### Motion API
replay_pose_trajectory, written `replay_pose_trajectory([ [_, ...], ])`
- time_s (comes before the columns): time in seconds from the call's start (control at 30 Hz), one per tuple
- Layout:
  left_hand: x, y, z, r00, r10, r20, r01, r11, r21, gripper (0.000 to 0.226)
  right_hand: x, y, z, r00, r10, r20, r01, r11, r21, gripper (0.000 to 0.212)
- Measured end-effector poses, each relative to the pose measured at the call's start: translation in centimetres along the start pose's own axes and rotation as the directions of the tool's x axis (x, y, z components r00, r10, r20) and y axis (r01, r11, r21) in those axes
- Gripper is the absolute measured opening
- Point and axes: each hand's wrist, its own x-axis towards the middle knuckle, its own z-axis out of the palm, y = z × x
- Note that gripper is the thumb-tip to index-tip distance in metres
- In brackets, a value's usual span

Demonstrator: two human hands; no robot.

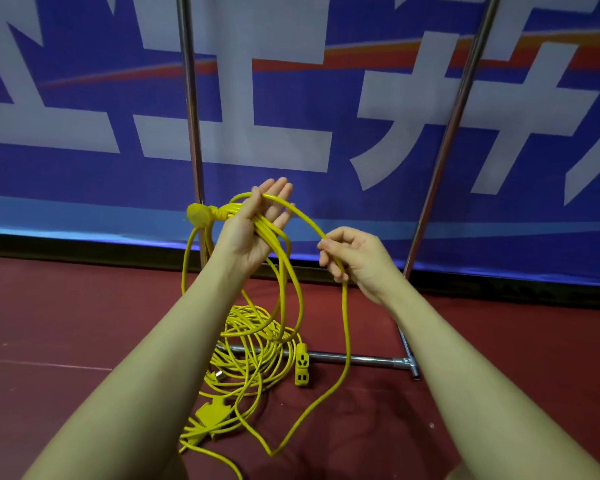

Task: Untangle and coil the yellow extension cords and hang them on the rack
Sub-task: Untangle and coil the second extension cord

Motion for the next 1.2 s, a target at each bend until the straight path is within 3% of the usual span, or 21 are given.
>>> replay_pose_trajectory([
  [0.2,-0.4,-1.6,0.7,0.995,-0.074,0.063,0.068,0.994,0.086,0.026,0.2,-0.6,0.9,0.997,-0.022,0.077,0.032,0.991,-0.131,0.011],
  [0.4,-0.2,-0.8,0.7,1.0,0.008,0.027,-0.009,0.999,0.048,0.026,-0.1,0.6,-0.6,0.996,0.074,0.049,-0.069,0.993,-0.099,0.01],
  [0.53,0.0,-0.5,0.5,1.0,-0.006,0.016,0.006,1.0,-0.003,0.026,0.1,0.5,-0.3,1.0,-0.014,-0.015,0.013,1.0,-0.019,0.01],
  [0.77,-0.4,-1.2,1.2,0.999,-0.011,0.049,0.009,0.999,0.054,0.025,0.2,-0.1,0.9,0.998,-0.039,0.053,0.048,0.982,-0.185,0.013],
  [0.87,-0.4,-1.0,1.1,0.998,-0.008,0.07,0.004,0.998,0.062,0.025,0.2,0.1,1.0,0.991,-0.004,0.131,0.018,0.994,-0.107,0.016],
  [0.97,-0.3,-0.8,1.1,0.996,-0.019,0.085,0.013,0.998,0.065,0.024,0.2,0.1,1.2,0.993,0.007,0.122,0.001,0.998,-0.063,0.018],
  [1.2,-0.2,-1.2,0.9,0.997,-0.005,0.081,-0.002,0.996,0.087,0.021,-0.2,-0.7,1.4,0.995,0.0,0.097,0.025,0.967,-0.252,0.028],
])
